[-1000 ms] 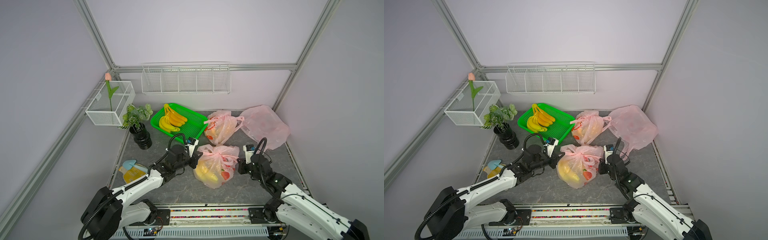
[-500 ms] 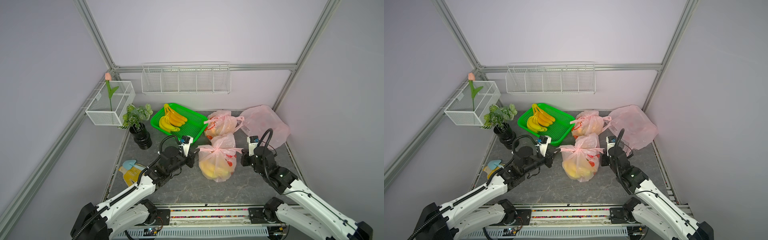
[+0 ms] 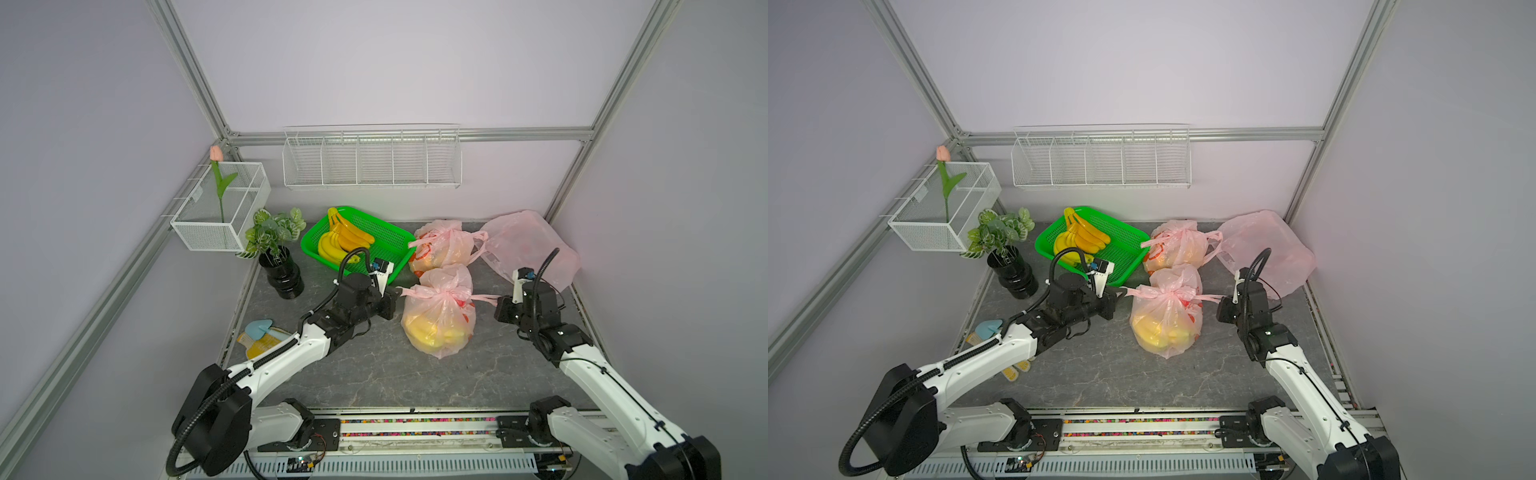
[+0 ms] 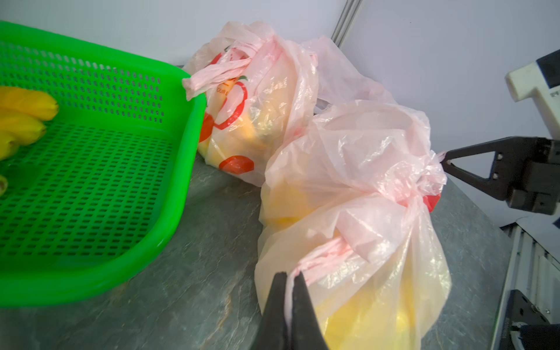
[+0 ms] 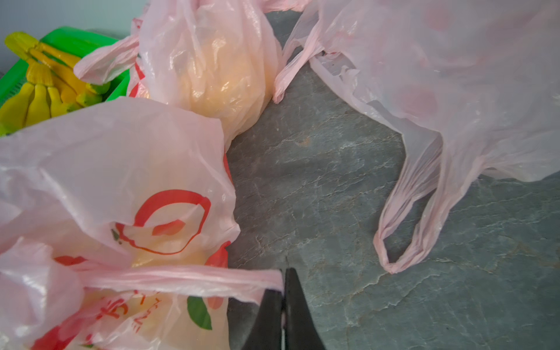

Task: Place the banana into a plastic bag & tie a knot
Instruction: Move the plastic bag to the center of the board, then pick up the plastic bag from the corner of the board.

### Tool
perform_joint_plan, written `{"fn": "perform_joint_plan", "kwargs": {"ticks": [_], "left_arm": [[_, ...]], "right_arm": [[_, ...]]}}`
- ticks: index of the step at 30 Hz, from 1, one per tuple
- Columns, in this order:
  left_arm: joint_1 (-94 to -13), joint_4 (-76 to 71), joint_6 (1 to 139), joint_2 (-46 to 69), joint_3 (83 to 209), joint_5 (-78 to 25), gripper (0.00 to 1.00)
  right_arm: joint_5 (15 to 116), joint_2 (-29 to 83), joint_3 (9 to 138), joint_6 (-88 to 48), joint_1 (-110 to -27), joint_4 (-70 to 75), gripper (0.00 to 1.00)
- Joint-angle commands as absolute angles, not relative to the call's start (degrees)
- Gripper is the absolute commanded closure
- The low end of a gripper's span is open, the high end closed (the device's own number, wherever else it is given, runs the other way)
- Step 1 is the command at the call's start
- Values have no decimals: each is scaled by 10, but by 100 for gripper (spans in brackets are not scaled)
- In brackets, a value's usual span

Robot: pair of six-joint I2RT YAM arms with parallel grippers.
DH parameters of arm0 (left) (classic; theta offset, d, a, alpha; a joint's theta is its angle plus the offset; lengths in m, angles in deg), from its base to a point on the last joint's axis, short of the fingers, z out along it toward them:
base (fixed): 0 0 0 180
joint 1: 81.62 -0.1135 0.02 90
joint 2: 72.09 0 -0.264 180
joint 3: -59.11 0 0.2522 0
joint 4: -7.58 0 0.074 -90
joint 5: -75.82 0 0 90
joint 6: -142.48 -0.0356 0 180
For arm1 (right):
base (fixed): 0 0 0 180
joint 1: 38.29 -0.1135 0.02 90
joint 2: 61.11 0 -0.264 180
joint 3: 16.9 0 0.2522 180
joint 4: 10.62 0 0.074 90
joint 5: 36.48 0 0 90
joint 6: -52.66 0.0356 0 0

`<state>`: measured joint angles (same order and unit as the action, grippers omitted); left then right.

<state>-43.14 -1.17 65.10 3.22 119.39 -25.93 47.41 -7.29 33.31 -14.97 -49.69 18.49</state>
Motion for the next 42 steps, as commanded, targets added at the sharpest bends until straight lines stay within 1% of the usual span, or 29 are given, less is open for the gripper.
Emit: {"fn": "perform_joint_plan", "kwargs": {"ticks": [1,4,7,9,14,16,17,18,19,21,23,24,25,26,28,30,31,33,35,38,42], "left_arm": [[-459,-8,648,76,1245,-203,100],[-459,-36,641,156,1337,-201,100],[-459,-86,631,245,1443,-202,100],[-460,-99,628,284,1492,-216,100],[-459,-86,633,325,1544,-251,100],[-459,-93,637,339,1565,-251,100],[-460,-105,642,346,1578,-249,96],[-461,-122,648,352,1591,-243,89],[-462,-138,663,357,1603,-230,83],[-466,-155,686,357,1611,-216,76],[-471,-160,706,347,1606,-198,64],[-473,-167,712,339,1603,-181,56],[-476,-176,716,330,1598,-163,51],[-477,-187,721,318,1594,-145,45],[-478,-208,753,284,1578,-77,34],[-479,-213,758,245,1553,-51,27],[-479,-214,760,220,1538,-42,26],[-479,-211,762,171,1496,-20,20],[-479,-201,767,113,1437,16,12],[-484,-173,773,34,1339,48,8],[-500,-135,807,-47,1224,44,8]], "right_arm": [[374,-66,364,-120,-410,197,93],[407,-29,391,-104,-372,185,93],[412,7,407,-100,-368,167,94],[412,9,408,-93,-367,163,94],[409,-26,396,-98,-368,158,93],[436,-29,398,-102,-368,166,93],[460,-28,396,-105,-369,165,93],[490,-25,396,-113,-374,166,89],[513,-21,397,-124,-383,166,82],[537,-7,409,-145,-404,192,68],[549,-2,417,-160,-418,223,52],[550,-6,417,-164,-419,236,42],[546,-18,415,-167,-419,247,33],[539,-31,415,-170,-417,257,27],[535,-62,415,-178,-403,274,14],[547,-82,420,-179,-382,285,6],[548,-87,422,-176,-369,292,4],[544,-93,426,-169,-345,299,2],[539,-91,424,-147,-311,299,1],[561,-76,402,-106,-247,264,1],[580,-7,386,-71,-200,202,2]]}}
